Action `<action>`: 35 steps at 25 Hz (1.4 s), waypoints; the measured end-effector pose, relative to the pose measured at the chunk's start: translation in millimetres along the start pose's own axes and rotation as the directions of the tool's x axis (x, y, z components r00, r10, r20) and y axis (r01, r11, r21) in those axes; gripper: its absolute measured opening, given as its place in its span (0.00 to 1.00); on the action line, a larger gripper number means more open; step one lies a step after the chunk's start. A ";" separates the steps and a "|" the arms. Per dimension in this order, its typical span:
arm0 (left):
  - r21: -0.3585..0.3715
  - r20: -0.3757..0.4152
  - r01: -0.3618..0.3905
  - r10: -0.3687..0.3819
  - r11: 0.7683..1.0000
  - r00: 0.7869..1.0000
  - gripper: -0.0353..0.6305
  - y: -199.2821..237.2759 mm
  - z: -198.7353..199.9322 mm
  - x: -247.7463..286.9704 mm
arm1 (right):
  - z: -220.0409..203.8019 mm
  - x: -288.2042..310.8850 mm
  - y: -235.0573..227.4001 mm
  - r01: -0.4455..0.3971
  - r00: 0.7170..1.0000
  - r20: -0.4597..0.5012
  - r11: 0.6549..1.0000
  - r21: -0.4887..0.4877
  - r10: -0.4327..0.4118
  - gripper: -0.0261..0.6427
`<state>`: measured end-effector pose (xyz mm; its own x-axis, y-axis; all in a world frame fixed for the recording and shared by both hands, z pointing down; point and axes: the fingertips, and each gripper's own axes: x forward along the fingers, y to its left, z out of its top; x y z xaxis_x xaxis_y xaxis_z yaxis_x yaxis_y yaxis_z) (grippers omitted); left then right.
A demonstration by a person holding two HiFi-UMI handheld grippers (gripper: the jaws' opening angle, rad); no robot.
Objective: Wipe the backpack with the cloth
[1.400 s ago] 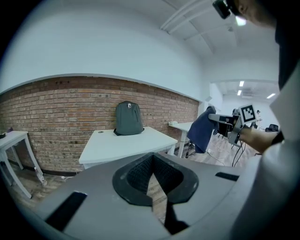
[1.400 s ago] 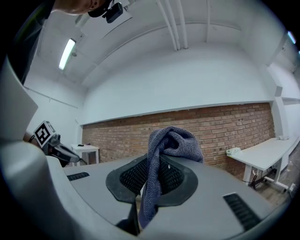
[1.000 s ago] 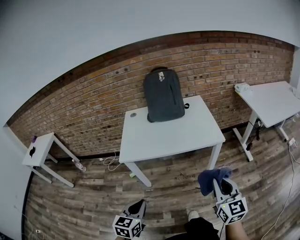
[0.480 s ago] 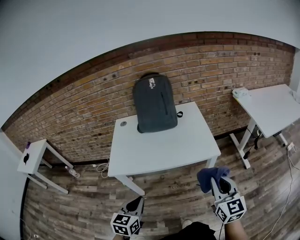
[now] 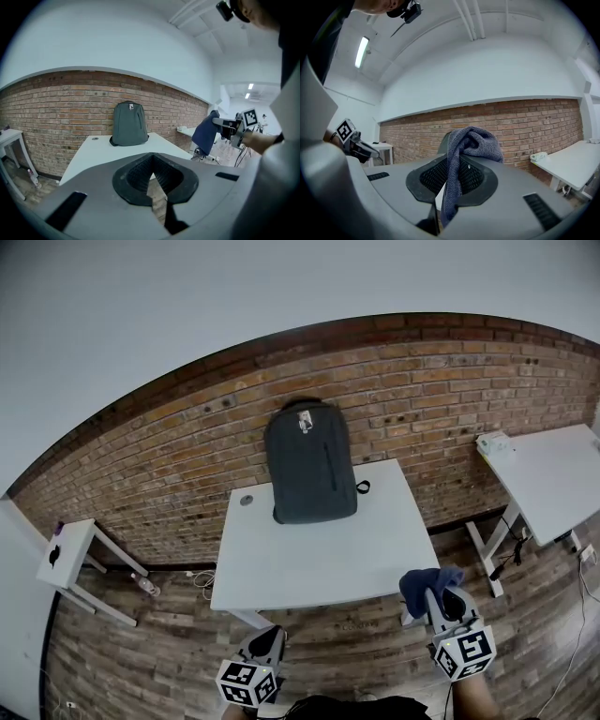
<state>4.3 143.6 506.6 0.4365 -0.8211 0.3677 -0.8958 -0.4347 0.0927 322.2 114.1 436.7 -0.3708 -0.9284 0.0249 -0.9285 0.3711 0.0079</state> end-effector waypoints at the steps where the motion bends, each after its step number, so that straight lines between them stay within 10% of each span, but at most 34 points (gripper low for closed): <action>1: 0.006 0.003 0.002 -0.002 1.000 1.000 0.05 -0.4 2.4 2.2 | 0.2 4.4 -2.0 -0.005 1.000 0.003 1.000 0.003 0.005 0.10; 35: -0.053 0.043 0.024 -0.022 0.998 0.999 0.05 152.8 65.9 126.3 | 24.5 201.5 8.4 -0.011 1.000 -0.002 1.000 -0.021 0.010 0.10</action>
<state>-71.9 -50.9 506.2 0.4595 -0.8263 0.3257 -0.8880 -0.4343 0.1509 239.3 -70.3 417.2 -0.3805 -0.9244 0.0270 -0.9240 0.3812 0.0291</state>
